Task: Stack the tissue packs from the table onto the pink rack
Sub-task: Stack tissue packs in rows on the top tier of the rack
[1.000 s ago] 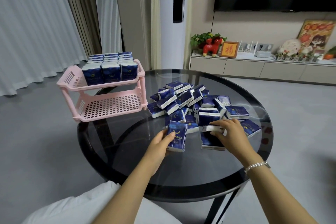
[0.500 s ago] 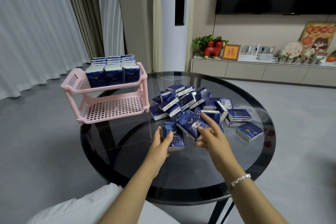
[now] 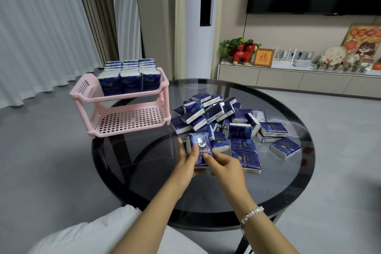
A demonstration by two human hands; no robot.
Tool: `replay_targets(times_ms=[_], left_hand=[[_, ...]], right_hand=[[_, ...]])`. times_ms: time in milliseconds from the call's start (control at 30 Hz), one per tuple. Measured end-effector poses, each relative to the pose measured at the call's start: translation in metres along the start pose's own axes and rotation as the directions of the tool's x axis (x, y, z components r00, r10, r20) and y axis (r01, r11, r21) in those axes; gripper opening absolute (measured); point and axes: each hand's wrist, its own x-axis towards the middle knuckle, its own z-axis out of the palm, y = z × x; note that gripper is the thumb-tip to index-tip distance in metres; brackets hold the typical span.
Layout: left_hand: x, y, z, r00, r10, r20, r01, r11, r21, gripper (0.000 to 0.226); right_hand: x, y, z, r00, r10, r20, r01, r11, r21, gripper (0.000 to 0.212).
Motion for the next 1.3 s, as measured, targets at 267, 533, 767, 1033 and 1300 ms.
replay_targets(times_ms=[267,533,767,1033,1300], left_hand=[[-0.001,0.007,-0.003,0.994,-0.009,-0.109,0.000,0.996,-0.084,0.049],[0.001,0.007,-0.005,0.990,-0.031,-0.138,0.025,0.999,-0.048,0.052],[0.001,0.006,-0.006,0.986,-0.033,-0.165,0.030,0.999,-0.021,0.057],[-0.003,0.008,-0.006,0.986,-0.018,-0.165,0.025,0.999,0.040,0.068],[-0.011,0.012,-0.005,0.993,-0.013,-0.116,0.023,0.996,0.084,0.107]], right_hand=[[0.018,0.011,-0.034,0.976,-0.157,-0.151,0.058,0.854,-0.518,0.027],[0.034,0.021,-0.072,0.980,0.041,-0.197,-0.175,0.659,-0.732,0.059],[0.025,0.012,-0.066,0.996,0.019,-0.083,-0.078,0.585,-0.807,0.043],[0.020,0.014,-0.054,0.997,0.070,-0.027,-0.068,0.690,-0.721,0.037],[0.014,0.004,-0.023,0.993,0.113,-0.014,-0.107,0.965,0.239,0.023]])
